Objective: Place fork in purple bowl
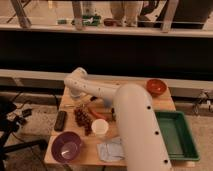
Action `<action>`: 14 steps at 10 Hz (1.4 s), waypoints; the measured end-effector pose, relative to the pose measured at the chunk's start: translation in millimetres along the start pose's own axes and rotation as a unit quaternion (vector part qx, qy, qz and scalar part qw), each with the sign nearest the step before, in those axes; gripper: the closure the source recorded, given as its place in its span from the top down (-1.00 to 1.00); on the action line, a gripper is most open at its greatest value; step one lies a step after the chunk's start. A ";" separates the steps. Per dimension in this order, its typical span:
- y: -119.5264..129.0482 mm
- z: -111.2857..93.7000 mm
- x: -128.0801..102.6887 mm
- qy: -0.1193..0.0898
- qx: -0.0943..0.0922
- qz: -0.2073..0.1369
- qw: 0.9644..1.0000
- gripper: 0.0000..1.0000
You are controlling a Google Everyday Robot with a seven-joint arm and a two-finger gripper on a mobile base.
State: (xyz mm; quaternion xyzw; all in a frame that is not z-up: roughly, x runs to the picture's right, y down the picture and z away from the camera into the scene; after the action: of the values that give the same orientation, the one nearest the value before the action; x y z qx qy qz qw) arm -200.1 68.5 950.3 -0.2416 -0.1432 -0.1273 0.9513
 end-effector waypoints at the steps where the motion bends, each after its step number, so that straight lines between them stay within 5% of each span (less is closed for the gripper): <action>1: -0.1 1.3 -0.2 -0.001 -0.002 0.000 1.000 -0.01; 9: 2.8 5.1 0.3 -0.007 -0.023 0.004 1.000 -0.01; 11: 7.5 9.1 2.0 -0.017 -0.054 0.013 0.998 -0.01; 14: 7.1 6.6 3.3 -0.015 -0.056 0.012 0.998 -0.01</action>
State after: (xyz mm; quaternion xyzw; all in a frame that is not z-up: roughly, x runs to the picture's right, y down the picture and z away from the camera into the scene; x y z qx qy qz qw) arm -196.3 77.3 953.9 -0.2982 -0.1472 -0.1203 0.9354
